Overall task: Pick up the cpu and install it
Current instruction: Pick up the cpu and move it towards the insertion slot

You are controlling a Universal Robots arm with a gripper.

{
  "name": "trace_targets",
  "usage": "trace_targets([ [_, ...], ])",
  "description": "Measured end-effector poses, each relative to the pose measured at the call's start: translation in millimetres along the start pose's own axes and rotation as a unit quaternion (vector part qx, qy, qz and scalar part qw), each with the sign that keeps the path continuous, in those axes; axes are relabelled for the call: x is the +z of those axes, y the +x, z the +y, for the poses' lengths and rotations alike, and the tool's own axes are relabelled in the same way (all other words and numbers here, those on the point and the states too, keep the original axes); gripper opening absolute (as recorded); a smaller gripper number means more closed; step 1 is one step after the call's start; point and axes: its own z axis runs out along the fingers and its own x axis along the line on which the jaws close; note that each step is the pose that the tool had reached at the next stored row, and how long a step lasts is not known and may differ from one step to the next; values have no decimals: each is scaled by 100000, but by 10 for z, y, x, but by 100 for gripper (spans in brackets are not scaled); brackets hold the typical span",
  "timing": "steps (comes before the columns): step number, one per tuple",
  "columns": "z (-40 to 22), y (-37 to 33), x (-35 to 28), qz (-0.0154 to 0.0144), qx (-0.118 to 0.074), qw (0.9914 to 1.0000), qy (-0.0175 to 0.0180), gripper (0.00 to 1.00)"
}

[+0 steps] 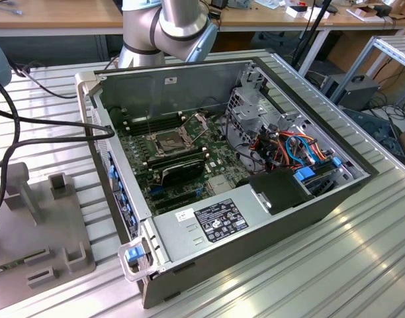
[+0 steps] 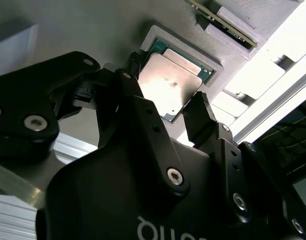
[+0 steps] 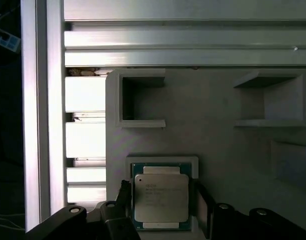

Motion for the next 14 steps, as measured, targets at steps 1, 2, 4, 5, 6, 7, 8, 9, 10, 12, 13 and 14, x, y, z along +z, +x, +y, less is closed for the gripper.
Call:
trace_targets([
  [1,0,0,0,4,-1,100000,2,62],
  [2,0,0,0,8,-2,100000,6,62],
  [4,1,0,2,-3,1,100000,-2,62],
  [5,1,0,3,-5,0,100000,-3,62],
  [6,1,0,3,-6,-1,100000,-2,62],
  [7,2,0,4,-7,0,100000,-2,62],
  [8,2,0,4,-2,0,100000,-2,62],
  [9,2,0,3,1,1,100000,3,60],
  [10,2,0,3,4,-1,100000,3,54],
  [12,2,0,5,-2,-2,100000,-2,54],
  [13,2,0,5,-5,-2,100000,-3,54],
  [14,3,0,5,-5,-1,100000,-4,54],
])
